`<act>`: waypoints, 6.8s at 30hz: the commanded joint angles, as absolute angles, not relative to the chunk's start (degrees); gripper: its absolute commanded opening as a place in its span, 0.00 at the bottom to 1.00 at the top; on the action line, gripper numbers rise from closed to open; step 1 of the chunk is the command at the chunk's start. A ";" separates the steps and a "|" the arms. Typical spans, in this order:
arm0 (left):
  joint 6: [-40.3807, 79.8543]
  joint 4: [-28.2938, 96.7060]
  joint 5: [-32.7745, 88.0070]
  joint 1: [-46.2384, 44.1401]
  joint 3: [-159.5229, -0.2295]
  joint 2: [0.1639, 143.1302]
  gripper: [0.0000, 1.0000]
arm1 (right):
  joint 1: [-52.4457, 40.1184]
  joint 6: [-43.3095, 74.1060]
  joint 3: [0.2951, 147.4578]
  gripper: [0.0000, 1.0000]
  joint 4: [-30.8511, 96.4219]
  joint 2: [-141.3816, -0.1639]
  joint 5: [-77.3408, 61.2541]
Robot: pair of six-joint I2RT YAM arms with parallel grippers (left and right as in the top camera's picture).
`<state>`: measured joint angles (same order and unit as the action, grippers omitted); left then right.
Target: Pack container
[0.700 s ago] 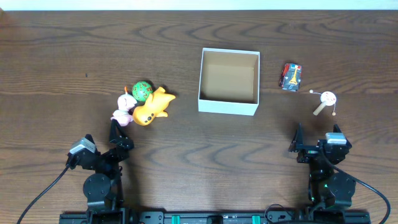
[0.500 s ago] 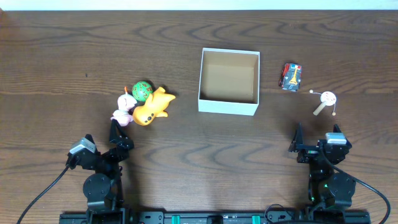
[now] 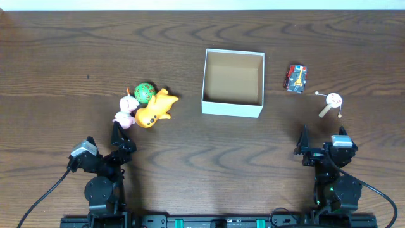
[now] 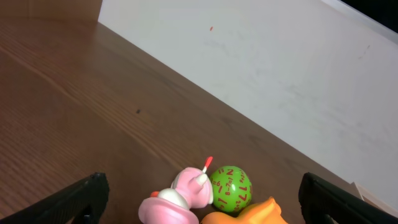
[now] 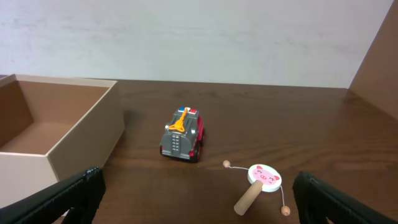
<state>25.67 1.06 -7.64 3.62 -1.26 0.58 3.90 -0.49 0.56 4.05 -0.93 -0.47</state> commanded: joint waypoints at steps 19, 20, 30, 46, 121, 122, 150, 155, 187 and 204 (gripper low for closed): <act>25.17 3.42 -7.99 3.40 -0.23 0.23 0.98 | 2.70 -0.93 0.32 0.99 4.14 -0.38 -0.45; 25.17 3.42 -7.99 3.40 -0.23 0.23 0.98 | 2.70 -0.93 0.32 0.99 4.14 -0.38 -0.45; 25.19 3.42 -7.99 3.40 -0.23 0.23 0.98 | 2.70 -0.93 0.32 0.99 4.14 -0.38 -0.45; 25.17 3.42 -7.99 3.40 -0.23 0.23 0.98 | 2.70 -0.93 0.32 0.99 4.14 -0.38 -0.45; 25.17 3.36 -8.12 3.40 -0.23 0.23 0.98 | 2.70 -0.30 0.32 0.99 4.23 -11.53 0.14; 25.17 3.36 -8.25 3.42 -0.23 0.23 0.98 | 2.70 -0.30 0.32 0.99 4.23 -11.53 0.16; 12.01 35.16 -7.75 3.44 -70.15 63.92 0.98 | 2.70 -0.30 0.32 0.99 4.23 -11.53 0.14; 12.05 40.84 -6.92 3.44 -77.95 75.55 0.98 | 2.70 -0.30 0.32 0.99 4.23 -11.53 0.14; -2.90 46.81 10.07 -2.79 -77.67 96.82 0.98 | 2.70 -0.30 0.32 0.99 4.23 -11.53 0.14; -9.65 50.54 9.89 -5.08 -77.08 105.30 0.93 | 2.70 -0.30 0.32 0.99 4.23 -11.53 0.16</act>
